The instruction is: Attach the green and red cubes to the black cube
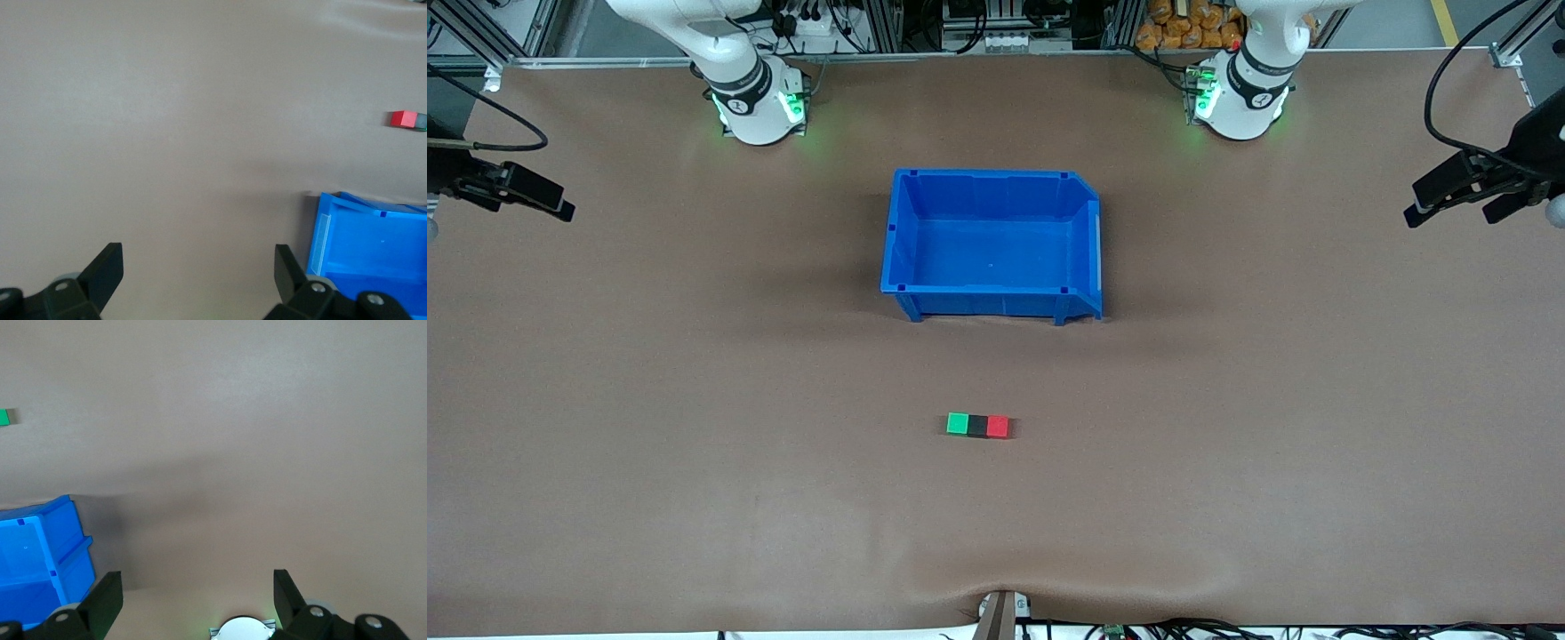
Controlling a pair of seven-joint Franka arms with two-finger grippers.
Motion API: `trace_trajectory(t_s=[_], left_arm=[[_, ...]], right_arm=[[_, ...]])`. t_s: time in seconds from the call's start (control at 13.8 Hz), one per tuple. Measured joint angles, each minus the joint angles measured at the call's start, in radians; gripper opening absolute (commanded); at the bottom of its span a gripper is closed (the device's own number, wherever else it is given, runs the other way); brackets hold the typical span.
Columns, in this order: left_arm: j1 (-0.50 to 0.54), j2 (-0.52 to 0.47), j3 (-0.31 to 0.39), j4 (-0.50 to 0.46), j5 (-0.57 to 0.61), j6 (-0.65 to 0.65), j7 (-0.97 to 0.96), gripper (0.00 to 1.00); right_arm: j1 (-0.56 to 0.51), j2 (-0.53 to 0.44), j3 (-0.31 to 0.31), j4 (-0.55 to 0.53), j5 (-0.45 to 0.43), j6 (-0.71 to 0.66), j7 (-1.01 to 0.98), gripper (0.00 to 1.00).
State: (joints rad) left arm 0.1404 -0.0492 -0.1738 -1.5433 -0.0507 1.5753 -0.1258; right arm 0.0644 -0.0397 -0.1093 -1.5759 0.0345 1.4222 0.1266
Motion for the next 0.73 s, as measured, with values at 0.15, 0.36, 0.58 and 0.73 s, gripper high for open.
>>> trace_trajectory(t_s=[0.15,0.36,0.58,0.73], left_arm=[[0.000,0.005,0.007,-0.001,0.001,0.000,0.000,1.00],[0.000,0.018,0.009,-0.002,0.001,0.001,0.001,1.00],[0.002,0.024,0.016,-0.003,0.002,0.001,0.016,1.00],[0.003,0.028,0.030,-0.003,0.002,0.001,0.050,1.00]], right_arm=[[0.000,0.000,0.000,-0.001,0.000,0.000,0.000,1.00],[0.000,0.000,0.005,-0.002,-0.006,0.000,0.000,1.00],[0.000,0.000,0.005,-0.003,-0.015,0.000,0.000,1.00],[0.000,0.000,0.003,-0.005,-0.016,-0.001,0.000,1.00]])
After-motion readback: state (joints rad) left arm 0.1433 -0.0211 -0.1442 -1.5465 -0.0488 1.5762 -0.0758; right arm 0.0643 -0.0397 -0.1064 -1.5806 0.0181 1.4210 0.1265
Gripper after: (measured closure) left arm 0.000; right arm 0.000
